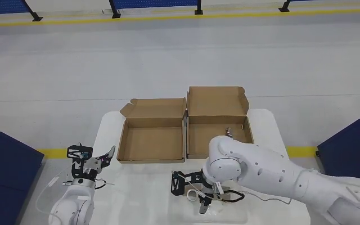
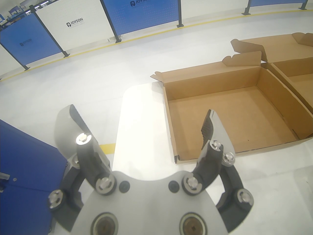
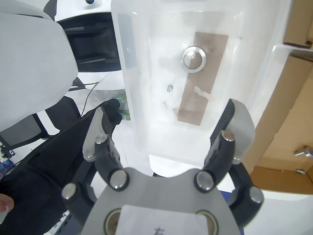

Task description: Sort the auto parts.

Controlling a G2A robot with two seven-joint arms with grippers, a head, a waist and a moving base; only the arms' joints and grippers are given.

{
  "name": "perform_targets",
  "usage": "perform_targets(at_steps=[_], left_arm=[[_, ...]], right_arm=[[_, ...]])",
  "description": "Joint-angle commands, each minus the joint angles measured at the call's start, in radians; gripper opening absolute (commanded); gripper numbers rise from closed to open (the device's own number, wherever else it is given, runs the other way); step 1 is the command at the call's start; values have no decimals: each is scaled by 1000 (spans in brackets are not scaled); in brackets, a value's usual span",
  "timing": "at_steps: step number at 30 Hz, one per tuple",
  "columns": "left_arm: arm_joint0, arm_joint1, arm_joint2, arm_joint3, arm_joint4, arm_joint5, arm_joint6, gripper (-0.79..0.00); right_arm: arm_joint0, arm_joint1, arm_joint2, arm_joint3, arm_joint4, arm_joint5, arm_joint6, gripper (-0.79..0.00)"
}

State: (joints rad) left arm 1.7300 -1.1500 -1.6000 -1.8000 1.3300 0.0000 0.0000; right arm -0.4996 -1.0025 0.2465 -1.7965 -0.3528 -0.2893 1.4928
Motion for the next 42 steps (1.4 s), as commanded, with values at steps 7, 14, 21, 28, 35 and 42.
perform_targets(at_steps=[7, 14, 21, 28, 35, 42], left_arm=[[0, 0, 0, 0, 0, 0, 0, 0], [0, 0, 0, 0, 0, 0, 0, 0], [0, 0, 0, 0, 0, 0, 0, 0], [0, 0, 0, 0, 0, 0, 0, 0], [0, 0, 0, 0, 0, 0, 0, 0], [0, 0, 0, 0, 0, 0, 0, 0]], right_arm=[[-29, -30, -35, 43, -76, 28, -14, 0], [-38, -49, -50, 70, -84, 41, 0, 0], [-50, -49, -53, 70, -92, 36, -23, 0], [-77, -57, -74, 83, -165, 37, -3, 0], [-106, -82, -77, 105, -218, 46, 43, 0], [-124, -91, -77, 126, -240, 32, 43, 0]])
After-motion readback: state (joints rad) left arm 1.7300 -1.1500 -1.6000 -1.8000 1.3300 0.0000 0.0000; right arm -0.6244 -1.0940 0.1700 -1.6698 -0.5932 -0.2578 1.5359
